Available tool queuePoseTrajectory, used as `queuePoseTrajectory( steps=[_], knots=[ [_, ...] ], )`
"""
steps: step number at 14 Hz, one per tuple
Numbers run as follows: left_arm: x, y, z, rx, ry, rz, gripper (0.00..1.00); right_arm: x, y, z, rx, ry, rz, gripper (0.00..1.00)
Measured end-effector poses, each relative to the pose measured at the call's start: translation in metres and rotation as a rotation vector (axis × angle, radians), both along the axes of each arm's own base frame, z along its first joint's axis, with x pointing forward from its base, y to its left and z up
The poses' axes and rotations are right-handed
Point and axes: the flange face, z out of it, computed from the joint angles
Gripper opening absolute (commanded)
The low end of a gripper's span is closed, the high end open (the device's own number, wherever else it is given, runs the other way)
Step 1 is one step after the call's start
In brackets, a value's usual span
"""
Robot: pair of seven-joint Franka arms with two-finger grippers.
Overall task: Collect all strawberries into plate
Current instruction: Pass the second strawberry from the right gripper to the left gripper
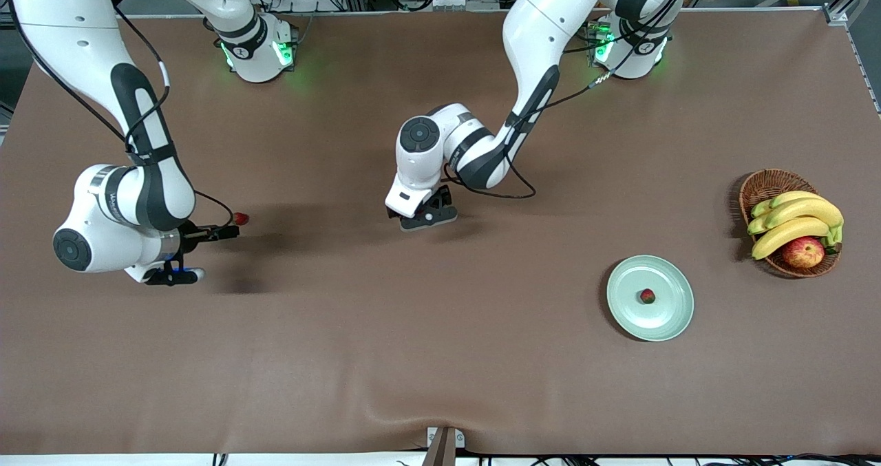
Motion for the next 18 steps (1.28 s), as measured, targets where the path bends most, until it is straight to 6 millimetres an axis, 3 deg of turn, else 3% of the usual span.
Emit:
queuePoseTrajectory(
  steps=[3, 4, 5, 9, 14, 16, 18],
  knots=[
    [-0.002, -0.004, 0.002, -0.002, -0.005, -0.018, 1.0, -0.011, 0.002, -0.016, -0.009, 0.01, 0.012, 1.0],
    [-0.005, -0.006, 0.001, 0.0, -0.006, -0.025, 0.81, -0.015, 0.002, -0.022, -0.011, 0.012, 0.013, 1.0],
    [-0.008, -0.007, 0.0, 0.003, -0.007, -0.031, 0.56, -0.018, 0.003, -0.027, -0.011, 0.019, 0.013, 1.0],
    [-0.01, -0.007, -0.01, 0.014, 0.0, -0.035, 0.0, -0.027, 0.004, -0.039, -0.011, 0.043, 0.015, 0.94],
    [-0.001, -0.004, -0.003, 0.03, -0.036, -0.053, 0.0, -0.033, 0.007, -0.046, -0.01, 0.058, 0.018, 0.83],
    [0.031, 0.014, 0.019, 0.036, -0.077, 0.0, 0.0, -0.033, 0.007, -0.05, -0.012, 0.052, 0.019, 0.82],
    [0.085, 0.06, 0.062, 0.055, -0.106, 0.12, 0.0, -0.032, 0.009, -0.055, -0.016, 0.045, 0.021, 0.79]
  ],
)
